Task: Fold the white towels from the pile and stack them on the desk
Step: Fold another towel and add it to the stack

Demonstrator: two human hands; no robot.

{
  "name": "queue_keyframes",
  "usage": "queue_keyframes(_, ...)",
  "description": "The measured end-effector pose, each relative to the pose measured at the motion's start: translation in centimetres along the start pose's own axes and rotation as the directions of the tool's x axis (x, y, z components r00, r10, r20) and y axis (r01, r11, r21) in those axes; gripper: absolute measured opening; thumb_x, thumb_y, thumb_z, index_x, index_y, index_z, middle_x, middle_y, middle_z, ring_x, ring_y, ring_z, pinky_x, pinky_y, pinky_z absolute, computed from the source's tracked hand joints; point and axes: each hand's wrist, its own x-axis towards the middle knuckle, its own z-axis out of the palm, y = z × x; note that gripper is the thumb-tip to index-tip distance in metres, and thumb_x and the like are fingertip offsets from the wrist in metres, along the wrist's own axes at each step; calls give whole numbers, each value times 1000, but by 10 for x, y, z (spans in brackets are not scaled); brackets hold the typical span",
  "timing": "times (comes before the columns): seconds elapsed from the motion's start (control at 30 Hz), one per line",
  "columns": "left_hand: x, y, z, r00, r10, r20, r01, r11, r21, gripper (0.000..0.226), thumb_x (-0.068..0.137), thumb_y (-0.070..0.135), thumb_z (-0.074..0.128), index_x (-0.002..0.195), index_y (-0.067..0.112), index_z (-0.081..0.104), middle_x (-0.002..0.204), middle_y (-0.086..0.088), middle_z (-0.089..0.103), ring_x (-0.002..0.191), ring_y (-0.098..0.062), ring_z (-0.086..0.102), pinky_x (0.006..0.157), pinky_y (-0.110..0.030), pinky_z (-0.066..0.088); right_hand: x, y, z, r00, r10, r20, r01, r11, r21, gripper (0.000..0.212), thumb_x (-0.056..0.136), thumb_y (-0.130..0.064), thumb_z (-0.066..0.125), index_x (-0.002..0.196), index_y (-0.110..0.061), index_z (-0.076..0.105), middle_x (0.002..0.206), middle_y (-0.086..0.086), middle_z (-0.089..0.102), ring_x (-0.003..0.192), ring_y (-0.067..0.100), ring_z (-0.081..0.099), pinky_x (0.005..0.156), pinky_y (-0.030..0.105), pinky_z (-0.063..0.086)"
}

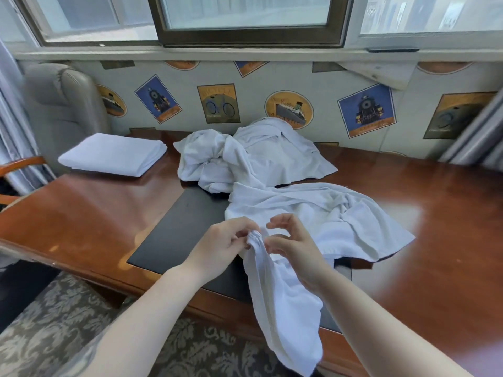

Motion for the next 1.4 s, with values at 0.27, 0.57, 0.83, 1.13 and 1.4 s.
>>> queue_keyframes(0.27, 8, -10, 17, 984, -106, -142, 88, 988, -129, 34, 87, -8, 58, 92, 24, 68, 97, 2, 63, 85, -6, 60, 76, -16, 46, -20, 56, -2, 965, -181, -188, 43, 820, -571, 14, 88, -21, 62, 85, -29, 52, 86, -19, 61, 83, 5, 58, 71, 29, 50)
queue_keyframes(0.57, 2, -25, 18, 962, -212, -174, 164, 954, -252, 16, 95, 3, 58, 99, 16, 66, 76, -9, 67, 69, -13, 62, 63, -17, 48, -28, 70, -42, 790, -457, -410, -175, 473, -864, 52, 61, 18, 55, 102, -13, 61, 101, 4, 58, 90, 29, 55, 56, 40, 46)
queue_keyframes(0.83, -1, -34, 35, 937, -253, -242, 192, 949, -251, 17, 95, 6, 56, 88, 21, 60, 68, -5, 62, 67, -15, 58, 68, -32, 51, -55, 121, -33, 944, -159, 289, 297, 30, -954, 36, 54, 4, 70, 79, -22, 65, 71, -8, 59, 73, 15, 57, 85, 20, 41)
queue_keyframes(1.13, 3, -43, 36, 907, -266, -326, 218, 960, -176, 22, 95, 8, 56, 88, 28, 59, 73, -3, 64, 69, -17, 60, 78, -50, 52, -75, 121, -73, 988, 153, -16, 27, -278, -960, 42, 84, -13, 62, 124, -21, 51, 124, 1, 50, 124, 24, 40, 99, 37, 25)
queue_keyframes(1.4, 6, -48, 48, 893, -298, -338, 244, 950, -195, 26, 95, 6, 54, 87, 30, 57, 72, -4, 63, 72, -26, 60, 76, -49, 51, -75, 97, -82, 1000, 28, 11, 17, -229, -973, 25, 57, -25, 85, 78, -32, 74, 77, -10, 65, 79, 13, 63, 76, 28, 46)
